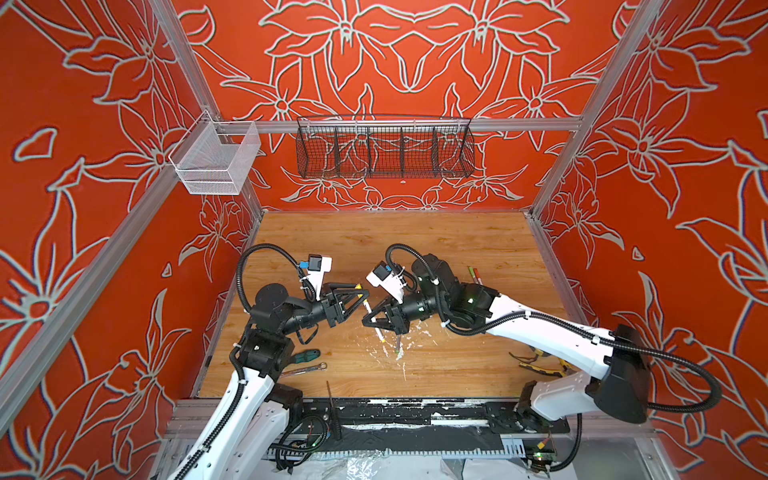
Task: Insert the pens into the pen caps
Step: 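Hold the capped pen with the right gripper and open the left gripper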
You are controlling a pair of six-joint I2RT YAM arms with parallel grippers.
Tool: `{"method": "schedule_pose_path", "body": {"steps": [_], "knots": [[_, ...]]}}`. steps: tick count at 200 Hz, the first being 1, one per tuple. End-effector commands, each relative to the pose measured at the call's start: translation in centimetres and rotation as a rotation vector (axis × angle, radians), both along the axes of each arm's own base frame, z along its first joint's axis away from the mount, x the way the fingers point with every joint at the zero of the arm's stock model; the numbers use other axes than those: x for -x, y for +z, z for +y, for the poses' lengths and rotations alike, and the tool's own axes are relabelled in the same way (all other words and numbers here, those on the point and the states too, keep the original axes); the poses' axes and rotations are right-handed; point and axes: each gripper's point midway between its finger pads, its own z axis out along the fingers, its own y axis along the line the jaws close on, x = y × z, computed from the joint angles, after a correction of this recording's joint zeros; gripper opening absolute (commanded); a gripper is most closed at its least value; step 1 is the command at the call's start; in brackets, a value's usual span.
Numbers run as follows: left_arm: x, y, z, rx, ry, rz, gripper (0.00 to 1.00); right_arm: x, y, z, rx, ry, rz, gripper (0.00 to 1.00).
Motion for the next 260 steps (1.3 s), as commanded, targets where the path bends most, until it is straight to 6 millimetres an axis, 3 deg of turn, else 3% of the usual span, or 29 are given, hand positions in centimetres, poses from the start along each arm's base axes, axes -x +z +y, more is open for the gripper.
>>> {"method": "schedule_pose_path", "body": {"steps": [1, 39, 64, 101, 155, 219, 260], "knots": [[0.2, 1.1, -0.1, 0.006, -0.020, -0.045, 0.31, 0.5, 1.3, 0.3, -0.023, 0.036, -0.022, 0.00], [0.4, 1.1, -0.5, 0.010, -0.062, -0.039, 0.00, 0.3, 1.8, 0.4, -0.031, 0.026, -0.039, 0.00], [1.3, 1.5, -1.0, 0.010, -0.139, -0.027, 0.00, -0.3, 3.2, 0.4, -0.059, -0.001, -0.093, 0.00], [4.1, 2.0, -1.7, -0.015, -0.279, -0.037, 0.00, -0.2, 7.5, 0.8, -0.205, 0.014, -0.196, 0.00], [7.9, 1.9, -1.9, -0.061, -0.376, -0.113, 0.00, 0.0, 12.2, 0.2, -0.322, 0.017, -0.347, 0.00], [9.5, 0.9, -3.0, -0.080, -0.476, -0.086, 0.00, 0.4, 16.9, -0.7, -0.398, 0.018, -0.486, 0.00], [9.6, 0.7, -3.1, -0.084, -0.478, -0.084, 0.00, 0.3, 21.3, -1.2, -0.464, 0.001, -0.587, 0.00]]}}
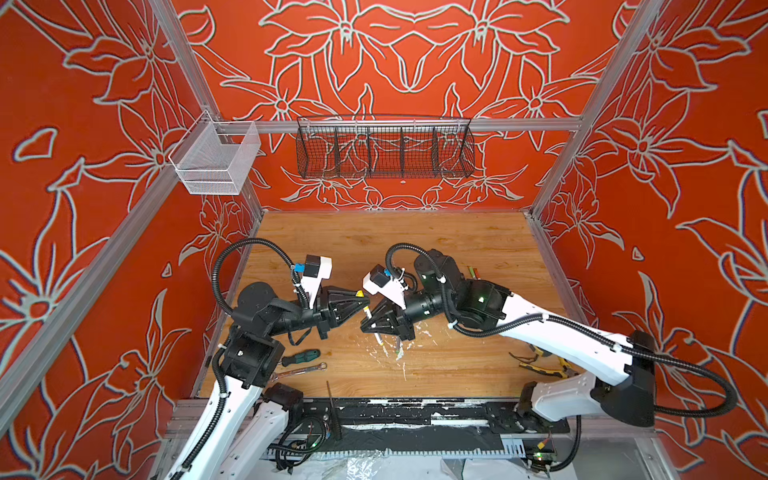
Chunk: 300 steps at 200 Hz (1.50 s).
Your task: Insert the pens into the pen caps
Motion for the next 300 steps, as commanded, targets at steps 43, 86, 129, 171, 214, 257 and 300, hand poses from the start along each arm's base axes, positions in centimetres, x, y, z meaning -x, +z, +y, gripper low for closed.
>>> {"method": "schedule_pose_path", "body": {"steps": [43, 86, 129, 171, 214, 257, 300], "knots": [[4.2, -5.1, -1.4, -0.076, -0.257, 0.193, 0.00, -2.7, 19.2, -0.9, -0.479, -0.098, -0.381, 0.00], [4.3, -5.4, -1.5, -0.085, -0.262, 0.202, 0.00, -3.3, 22.1, -0.8, -0.532, -0.092, -0.436, 0.00], [4.2, -5.2, -1.4, -0.086, -0.252, 0.190, 0.00, -3.5, 22.3, -0.5, -0.501, -0.082, -0.436, 0.00], [3.9, -4.0, -1.3, -0.077, -0.218, 0.143, 0.00, -4.1, 15.4, 0.3, -0.365, -0.091, -0.272, 0.00], [2.0, -1.6, -1.4, -0.047, -0.147, 0.086, 0.00, -3.8, 7.6, 0.1, -0.210, -0.106, -0.084, 0.00], [0.4, 2.3, -1.2, -0.001, -0.064, -0.006, 0.61, -3.9, 0.9, -2.1, -0.026, -0.206, 0.031, 0.00], [-0.4, 2.9, -0.3, -0.005, 0.043, -0.040, 0.97, -7.7, -8.8, -8.2, 0.309, -0.497, 0.189, 0.00]]}}
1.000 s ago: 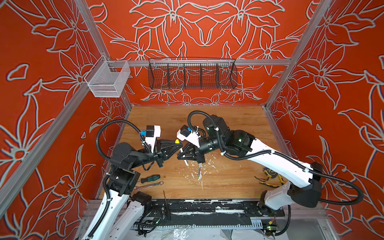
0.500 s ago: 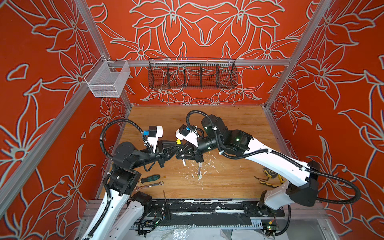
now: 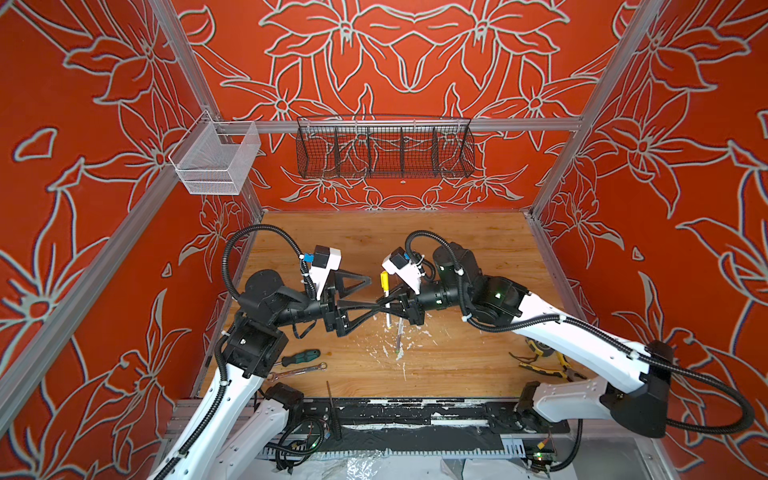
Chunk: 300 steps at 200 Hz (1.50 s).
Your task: Insert the pens into the pen caps
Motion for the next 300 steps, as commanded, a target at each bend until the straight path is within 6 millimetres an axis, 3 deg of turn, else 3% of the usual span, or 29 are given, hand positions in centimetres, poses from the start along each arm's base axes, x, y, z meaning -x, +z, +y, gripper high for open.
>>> {"method": "schedule_pose_path", "body": {"steps": [1, 29, 58, 120, 152, 172, 211, 227, 249, 268, 300], "knots": [[0.3, 0.9, 0.6, 0.000, 0.043, -0.050, 0.97, -2.7, -6.5, -4.4, 0.228, -0.223, 0.132, 0.00], [0.6, 0.1, 1.0, -0.007, 0.071, -0.040, 0.97, -6.8, -12.1, -11.5, 0.498, -0.480, 0.187, 0.00], [1.2, -1.1, 1.4, -0.012, 0.083, -0.005, 0.97, -10.5, -15.9, -17.5, 0.784, -0.660, 0.214, 0.00], [2.3, -3.3, 2.2, -0.052, 0.124, 0.022, 0.97, -18.5, -22.1, -24.7, 1.076, -0.834, 0.276, 0.00], [2.4, -3.6, 2.3, -0.064, 0.136, 0.021, 0.97, -20.5, -24.1, -27.4, 1.183, -0.852, 0.299, 0.03], [2.4, -3.8, 2.4, -0.063, 0.146, 0.020, 0.97, -21.0, -25.2, -28.6, 1.243, -0.845, 0.304, 0.10], [2.3, -4.4, 2.5, -0.049, 0.155, 0.029, 0.97, -21.6, -26.5, -30.5, 1.328, -0.838, 0.312, 0.11], [2.4, -4.5, 2.5, -0.048, 0.154, 0.032, 0.97, -21.5, -26.4, -30.9, 1.354, -0.842, 0.305, 0.15], [2.4, -4.6, 2.6, -0.050, 0.156, 0.030, 0.97, -21.4, -26.3, -31.3, 1.376, -0.843, 0.298, 0.32], [2.3, -4.6, 2.5, -0.051, 0.155, 0.031, 0.97, -21.3, -26.1, -31.6, 1.402, -0.837, 0.292, 0.36], [2.2, -4.6, 2.6, -0.051, 0.160, 0.034, 0.97, -21.3, -24.0, -31.3, 1.370, -0.848, 0.268, 0.41]]}}
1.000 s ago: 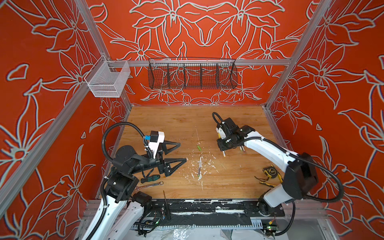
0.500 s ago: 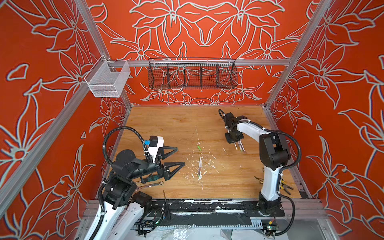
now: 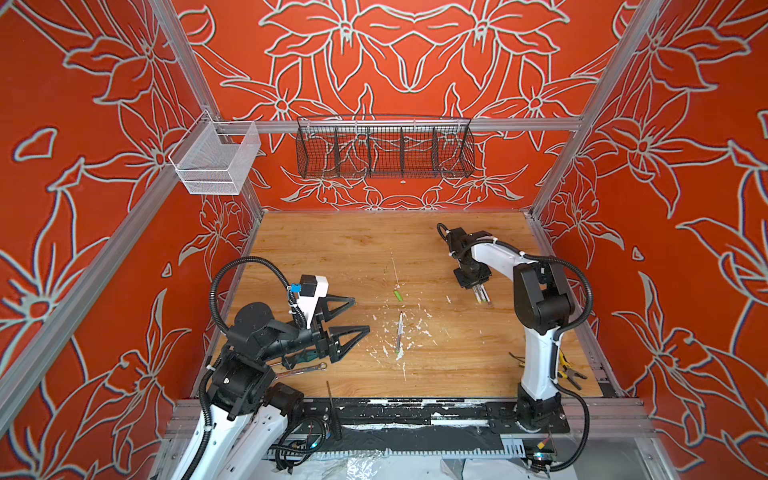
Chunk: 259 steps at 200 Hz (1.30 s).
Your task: Insert the pens into the pen caps
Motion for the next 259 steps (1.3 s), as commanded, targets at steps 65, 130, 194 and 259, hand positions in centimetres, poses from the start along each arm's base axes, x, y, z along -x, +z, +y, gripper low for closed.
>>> {"method": "schedule_pose_path", "body": {"steps": [65, 130, 194, 259], "knots": [[-0.9, -0.6, 0.5, -0.009, 0.058, 0.018, 0.97, 3.6, 6.0, 10.6, -0.424, 0.224, -0.109, 0.50], [-1.9, -1.5, 1.7, -0.030, 0.172, 0.043, 0.97, 10.1, 4.6, 21.1, -0.657, 0.208, -0.113, 0.51], [-2.0, -1.2, 1.9, -0.024, 0.185, 0.028, 0.97, 14.2, 1.3, 25.2, -0.689, 0.053, -0.163, 0.51], [-1.4, -0.8, 2.2, -0.018, 0.195, 0.005, 0.97, 14.1, -0.7, 26.1, -0.595, 0.058, -0.157, 0.42]]}}
